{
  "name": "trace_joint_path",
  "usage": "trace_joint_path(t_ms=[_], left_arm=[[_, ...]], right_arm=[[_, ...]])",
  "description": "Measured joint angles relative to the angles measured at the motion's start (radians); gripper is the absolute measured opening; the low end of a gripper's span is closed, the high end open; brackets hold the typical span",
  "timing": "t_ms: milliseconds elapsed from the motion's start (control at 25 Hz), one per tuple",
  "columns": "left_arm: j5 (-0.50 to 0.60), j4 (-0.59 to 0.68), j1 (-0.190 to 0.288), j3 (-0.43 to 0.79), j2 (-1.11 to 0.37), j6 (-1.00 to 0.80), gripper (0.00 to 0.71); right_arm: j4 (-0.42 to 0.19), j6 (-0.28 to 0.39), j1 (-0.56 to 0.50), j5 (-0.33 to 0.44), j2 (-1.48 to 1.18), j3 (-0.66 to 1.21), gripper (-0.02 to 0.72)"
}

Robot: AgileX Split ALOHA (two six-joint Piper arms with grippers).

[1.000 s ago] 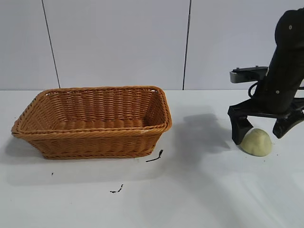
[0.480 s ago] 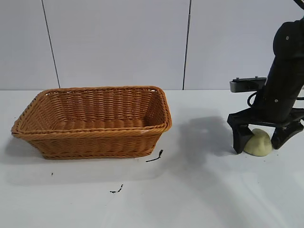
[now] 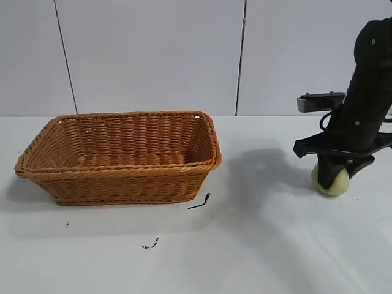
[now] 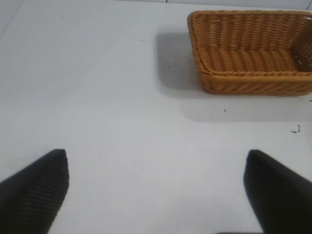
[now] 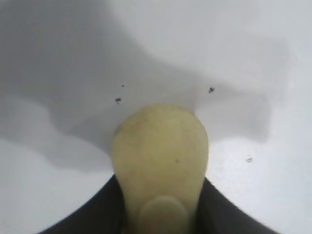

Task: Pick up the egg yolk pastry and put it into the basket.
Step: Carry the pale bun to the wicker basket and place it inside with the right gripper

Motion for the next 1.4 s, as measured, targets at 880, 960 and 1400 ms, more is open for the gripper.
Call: trace_joint_path(t_ms=[880,960,1400], left_arm=[[0.000,0.000,0.000,0.000,0.000,0.000,0.696],[0.000,0.000,0.000,0.000,0.000,0.000,0.696],[0.000,0.000,0.000,0.000,0.000,0.000,0.696]], right_arm=[[0.020,0.022,0.315,0.326,0.141,-0.726,0.166],[0.020,0.026,0.377,0.326,0.173,-0.777,0.166],[0.009,0.037,0.591,0.156,0.342,-0.820,0.166]])
